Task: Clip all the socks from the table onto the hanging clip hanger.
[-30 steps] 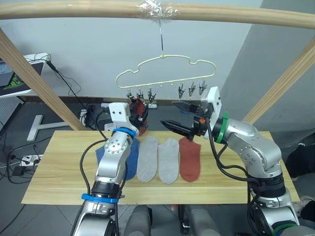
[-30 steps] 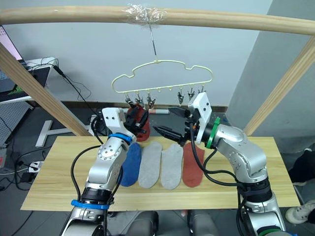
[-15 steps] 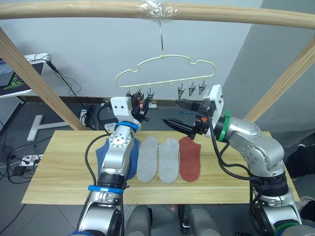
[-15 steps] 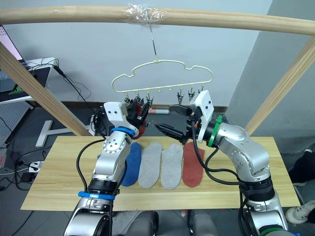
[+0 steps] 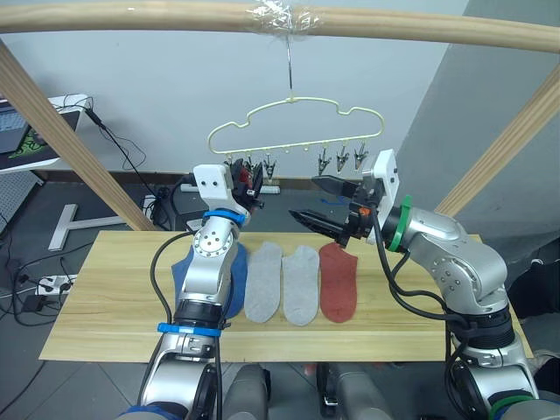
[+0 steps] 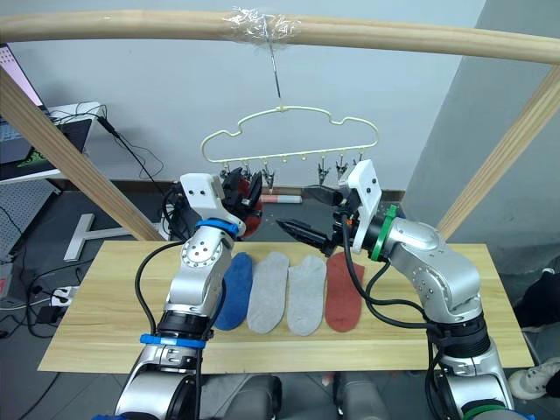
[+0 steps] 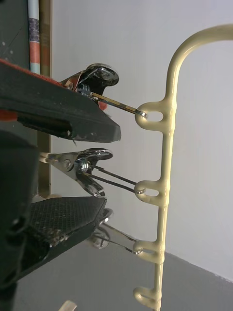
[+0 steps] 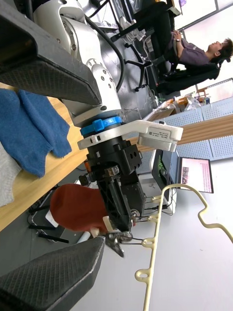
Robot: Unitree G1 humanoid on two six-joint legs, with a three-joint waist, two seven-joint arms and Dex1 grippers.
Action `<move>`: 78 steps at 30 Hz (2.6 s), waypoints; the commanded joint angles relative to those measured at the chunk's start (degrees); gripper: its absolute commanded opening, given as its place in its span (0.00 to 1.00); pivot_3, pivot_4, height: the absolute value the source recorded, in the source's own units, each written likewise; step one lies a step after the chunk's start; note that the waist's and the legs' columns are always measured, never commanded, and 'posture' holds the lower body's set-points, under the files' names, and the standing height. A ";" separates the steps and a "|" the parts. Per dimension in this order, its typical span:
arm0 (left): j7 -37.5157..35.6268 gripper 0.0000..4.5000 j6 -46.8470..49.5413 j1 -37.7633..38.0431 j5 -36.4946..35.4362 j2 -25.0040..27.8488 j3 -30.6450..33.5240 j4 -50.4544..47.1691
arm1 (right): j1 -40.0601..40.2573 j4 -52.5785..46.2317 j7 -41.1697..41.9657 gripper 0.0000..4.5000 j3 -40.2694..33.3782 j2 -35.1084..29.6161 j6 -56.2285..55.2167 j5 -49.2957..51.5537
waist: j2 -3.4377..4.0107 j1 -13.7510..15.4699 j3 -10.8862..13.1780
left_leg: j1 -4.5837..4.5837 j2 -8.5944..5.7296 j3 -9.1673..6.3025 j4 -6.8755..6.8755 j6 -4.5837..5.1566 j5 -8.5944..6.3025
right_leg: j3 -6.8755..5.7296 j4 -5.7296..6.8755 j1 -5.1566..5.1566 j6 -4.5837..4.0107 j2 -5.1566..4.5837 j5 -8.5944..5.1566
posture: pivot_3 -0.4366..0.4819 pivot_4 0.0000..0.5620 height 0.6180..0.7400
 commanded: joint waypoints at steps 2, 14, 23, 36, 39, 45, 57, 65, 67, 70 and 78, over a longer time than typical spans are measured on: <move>0.11 0.46 -1.60 -1.44 0.61 -0.15 0.42 -0.47 | -1.49 -2.20 -0.51 1.00 -1.07 -0.03 0.03 1.43 | 0.00 0.00 0.00 | 0.00 0.01 -0.01 0.00 0.00 0.00 | -0.01 0.01 0.00 0.00 0.00 0.00 | 0.46 0.37 1.00; -0.22 0.38 -1.61 -1.30 -0.03 -0.66 0.66 -0.41 | -1.62 -2.42 -0.70 1.00 -1.04 -0.10 0.43 1.68 | 0.00 0.00 0.00 | -0.01 0.00 -0.02 -0.01 0.00 0.00 | -0.01 0.02 0.00 -0.01 0.00 0.00 | 0.46 0.38 1.00; -0.90 0.04 -1.78 -1.59 -0.39 -0.75 0.90 -0.38 | -1.19 -2.40 -0.87 1.00 -0.90 0.03 0.60 1.86 | 0.00 0.00 0.00 | 0.00 0.01 -0.02 -0.01 0.00 0.00 | -0.02 0.03 0.00 -0.01 0.00 0.00 | 0.46 0.39 1.00; -6.01 0.04 5.02 0.72 -3.32 0.43 1.21 -5.14 | 5.95 9.54 -4.71 1.00 9.31 -4.08 -5.51 -14.51 | -0.04 -0.01 -0.03 | 0.02 0.00 -0.03 0.00 0.00 0.00 | -0.02 0.05 0.02 0.00 0.00 0.00 | 0.47 0.39 1.00; -7.40 0.04 7.06 1.78 -4.25 1.00 1.37 -6.86 | 7.09 21.89 -6.25 1.00 14.12 -4.33 -11.17 -22.55 | -0.09 0.00 -0.06 | 0.21 -0.01 0.02 -0.02 0.00 0.00 | 0.01 0.04 0.15 -0.01 0.00 0.00 | 0.47 0.39 1.00; -7.49 0.04 8.02 2.09 -4.16 1.20 1.46 -7.65 | 5.62 36.05 -6.60 1.00 15.06 -1.12 -17.92 -28.09 | -0.08 -0.50 -0.04 | 0.37 -0.01 0.26 0.02 0.00 0.00 | 0.08 0.39 0.05 0.01 0.01 -0.01 | 0.48 0.40 1.00; -7.04 0.04 9.28 3.73 -4.08 0.73 1.19 -9.95 | 2.61 53.92 -6.59 1.00 13.78 3.00 -24.29 -33.10 | -0.08 -0.81 -0.04 | 0.46 -0.03 0.18 0.04 0.00 0.02 | 0.13 0.62 0.08 0.02 0.04 -0.02 | 0.51 0.41 1.00; -7.22 0.04 9.97 4.21 -4.01 0.78 1.20 -10.92 | 5.22 55.57 -3.75 0.58 15.30 1.28 -28.10 -36.50 | -0.08 -0.79 -0.05 | 0.52 -0.01 0.13 0.05 0.00 0.02 | 0.16 0.64 0.13 0.23 0.04 -0.15 | 0.51 0.40 1.00; -7.30 0.04 10.05 4.34 -4.03 0.82 1.19 -11.05 | 5.77 56.42 -3.49 0.41 15.70 0.69 -29.56 -37.72 | -0.08 -0.78 -0.05 | 0.54 -0.01 0.14 0.05 -0.01 0.02 | 0.17 0.65 0.15 0.23 0.03 -0.15 | 0.51 0.40 1.00; -7.55 0.04 10.30 4.63 -4.18 0.89 1.17 -11.44 | 7.06 57.27 -3.28 0.18 15.35 -0.13 -31.36 -38.63 | -0.08 -0.77 -0.06 | 0.56 -0.03 0.16 0.07 -0.01 0.02 | 0.17 0.65 0.17 0.24 0.02 -0.15 | 0.51 0.39 1.00; -9.78 0.04 13.19 5.59 -6.96 2.29 2.53 -13.16 | 12.03 42.72 1.09 0.01 11.60 -3.01 -33.68 -34.67 | -0.07 0.05 -0.08 | 0.52 -0.12 0.17 0.10 -0.01 0.02 | 0.17 0.62 0.19 0.27 0.01 -0.17 | 0.51 0.38 1.00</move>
